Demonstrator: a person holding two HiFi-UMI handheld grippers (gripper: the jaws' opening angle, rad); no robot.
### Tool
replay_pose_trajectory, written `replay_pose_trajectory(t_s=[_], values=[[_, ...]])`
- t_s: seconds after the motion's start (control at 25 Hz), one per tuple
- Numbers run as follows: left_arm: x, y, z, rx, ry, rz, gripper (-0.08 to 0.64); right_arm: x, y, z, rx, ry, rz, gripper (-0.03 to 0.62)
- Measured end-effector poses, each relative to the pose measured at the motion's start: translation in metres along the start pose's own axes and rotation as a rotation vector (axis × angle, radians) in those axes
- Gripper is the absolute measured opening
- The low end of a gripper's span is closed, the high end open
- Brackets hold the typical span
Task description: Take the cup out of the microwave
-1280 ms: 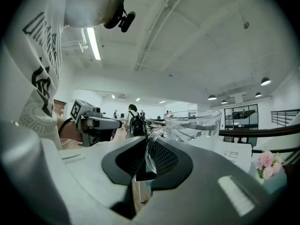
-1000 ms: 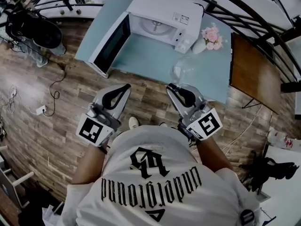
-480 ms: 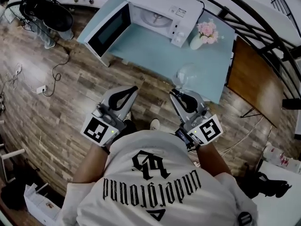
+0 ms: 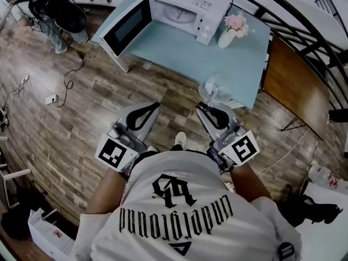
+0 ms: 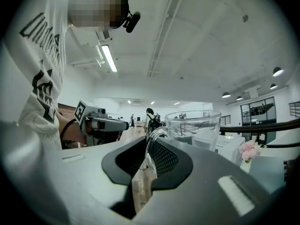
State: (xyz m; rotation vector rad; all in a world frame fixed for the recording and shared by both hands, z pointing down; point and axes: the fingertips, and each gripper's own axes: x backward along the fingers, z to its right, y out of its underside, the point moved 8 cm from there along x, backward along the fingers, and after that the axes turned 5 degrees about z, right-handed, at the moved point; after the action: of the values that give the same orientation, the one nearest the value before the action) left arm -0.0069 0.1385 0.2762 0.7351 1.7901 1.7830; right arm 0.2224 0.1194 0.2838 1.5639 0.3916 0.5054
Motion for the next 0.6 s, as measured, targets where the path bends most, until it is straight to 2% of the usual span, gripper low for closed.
replay_pose_trajectory(t_s=[0.28, 0.6], values=[[0.051, -0.01, 0.008, -0.015, 0.031, -0.005, 0.049, 0.007, -0.006, -0.046, -0.004, 0.051, 0.003, 0.038], [0.121, -0.012, 0.007, -0.019, 0.061, 0.012, 0.049, -0.003, -0.005, -0.12, 0.005, 0.089, 0.006, 0.038]])
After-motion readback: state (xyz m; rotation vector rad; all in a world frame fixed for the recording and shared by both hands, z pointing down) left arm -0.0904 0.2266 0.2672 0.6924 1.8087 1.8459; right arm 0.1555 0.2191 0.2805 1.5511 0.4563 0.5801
